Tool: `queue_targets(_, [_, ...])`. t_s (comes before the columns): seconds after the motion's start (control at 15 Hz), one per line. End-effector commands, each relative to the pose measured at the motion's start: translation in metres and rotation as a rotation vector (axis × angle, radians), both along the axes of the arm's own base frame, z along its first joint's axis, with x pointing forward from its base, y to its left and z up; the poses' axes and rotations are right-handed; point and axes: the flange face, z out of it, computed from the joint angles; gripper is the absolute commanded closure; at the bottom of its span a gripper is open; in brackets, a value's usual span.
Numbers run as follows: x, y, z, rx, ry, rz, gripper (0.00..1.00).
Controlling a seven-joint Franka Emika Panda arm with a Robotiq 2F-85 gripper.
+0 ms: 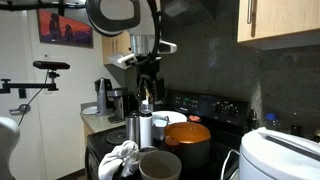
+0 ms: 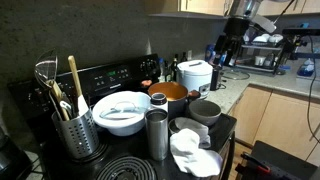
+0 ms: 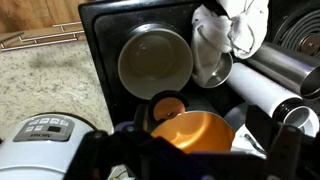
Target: Take the lid from the white bowl and place it on the black pot
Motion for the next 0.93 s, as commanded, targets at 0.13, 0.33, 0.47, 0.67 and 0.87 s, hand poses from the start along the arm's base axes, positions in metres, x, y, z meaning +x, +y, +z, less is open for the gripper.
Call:
queue_targets(0.13, [0.011,0.008,0.002,-0.014,-0.001,0.032,0.00])
queue_targets(0.33, [0.041,0.033,0.005,-0.039,-0.009,0.118,0.00])
queue_targets(0.47, [0.067,0.057,0.007,-0.071,-0.027,0.200,0.00])
queue_targets(0.67, [0.109,0.093,0.010,-0.099,-0.089,0.344,0.00])
queue_targets(0.87, [0.156,0.126,0.009,-0.124,-0.178,0.462,0.00])
